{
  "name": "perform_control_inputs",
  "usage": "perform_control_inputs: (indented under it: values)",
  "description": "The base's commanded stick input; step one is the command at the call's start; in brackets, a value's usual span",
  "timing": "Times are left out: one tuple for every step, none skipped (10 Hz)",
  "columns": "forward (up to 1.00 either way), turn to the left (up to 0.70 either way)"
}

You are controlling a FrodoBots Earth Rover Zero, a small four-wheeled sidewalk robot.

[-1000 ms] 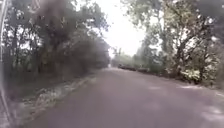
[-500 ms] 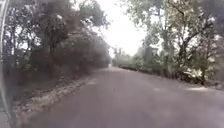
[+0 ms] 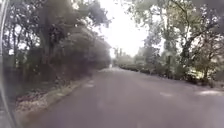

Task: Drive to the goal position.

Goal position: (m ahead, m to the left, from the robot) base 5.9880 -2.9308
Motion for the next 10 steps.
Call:
perform_control_inputs:
  values:
    - [0.70,0.00]
    - [0.70,0.00]
    - [0.70,0.00]
    - [0.70,0.00]
    - [0.70,0.00]
    - [0.70,0.00]
    - [0.70,0.00]
    - [0.70,0.00]
    - [0.70,0.00]
    - [0.70,0.00]
